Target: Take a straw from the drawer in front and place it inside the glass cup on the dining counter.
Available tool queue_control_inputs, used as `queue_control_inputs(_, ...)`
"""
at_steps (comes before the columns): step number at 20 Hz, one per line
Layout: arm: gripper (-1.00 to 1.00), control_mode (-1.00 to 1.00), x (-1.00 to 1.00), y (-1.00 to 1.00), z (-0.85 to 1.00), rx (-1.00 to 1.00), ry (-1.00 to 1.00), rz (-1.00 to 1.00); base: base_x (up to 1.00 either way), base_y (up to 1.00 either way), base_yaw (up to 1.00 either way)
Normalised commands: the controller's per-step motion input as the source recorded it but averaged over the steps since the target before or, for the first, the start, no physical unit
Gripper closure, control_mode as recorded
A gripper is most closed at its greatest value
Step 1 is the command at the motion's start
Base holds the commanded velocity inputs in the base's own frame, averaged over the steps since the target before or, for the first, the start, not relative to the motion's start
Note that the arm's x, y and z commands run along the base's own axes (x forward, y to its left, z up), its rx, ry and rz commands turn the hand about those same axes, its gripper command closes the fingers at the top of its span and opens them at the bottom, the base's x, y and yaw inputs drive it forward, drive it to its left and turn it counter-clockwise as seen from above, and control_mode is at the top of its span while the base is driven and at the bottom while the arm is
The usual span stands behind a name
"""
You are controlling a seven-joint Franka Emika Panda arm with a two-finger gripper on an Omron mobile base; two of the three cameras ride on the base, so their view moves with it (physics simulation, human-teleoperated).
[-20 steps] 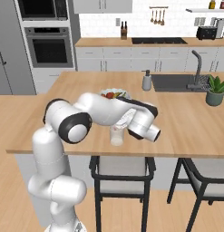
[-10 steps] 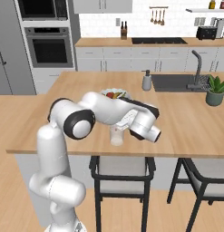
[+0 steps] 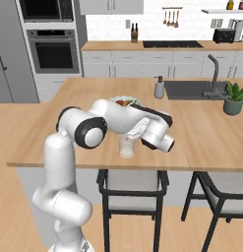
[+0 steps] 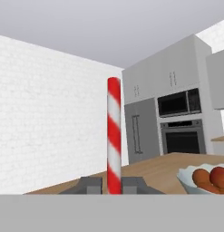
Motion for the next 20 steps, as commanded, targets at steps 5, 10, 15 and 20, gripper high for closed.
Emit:
queue_control_inputs(5,1.0,-1.0,0.1,-0.06,-0.17,0.0,0.0,0.0,0.0,0.0,0.0)
queue_control_inputs(10,1.0,-1.0,0.06,-0.07,-0.21,0.0,0.0,0.0,0.0,0.0,0.0)
queue_control_inputs(15,1.0,-1.0,0.0,-0.02,-0.19,0.0,0.0,0.0,0.0,0.0,0.0)
queue_control_inputs(20,1.0,-1.0,-0.09,-0.03,-0.13,0.0,0.0,0.0,0.0,0.0,0.0)
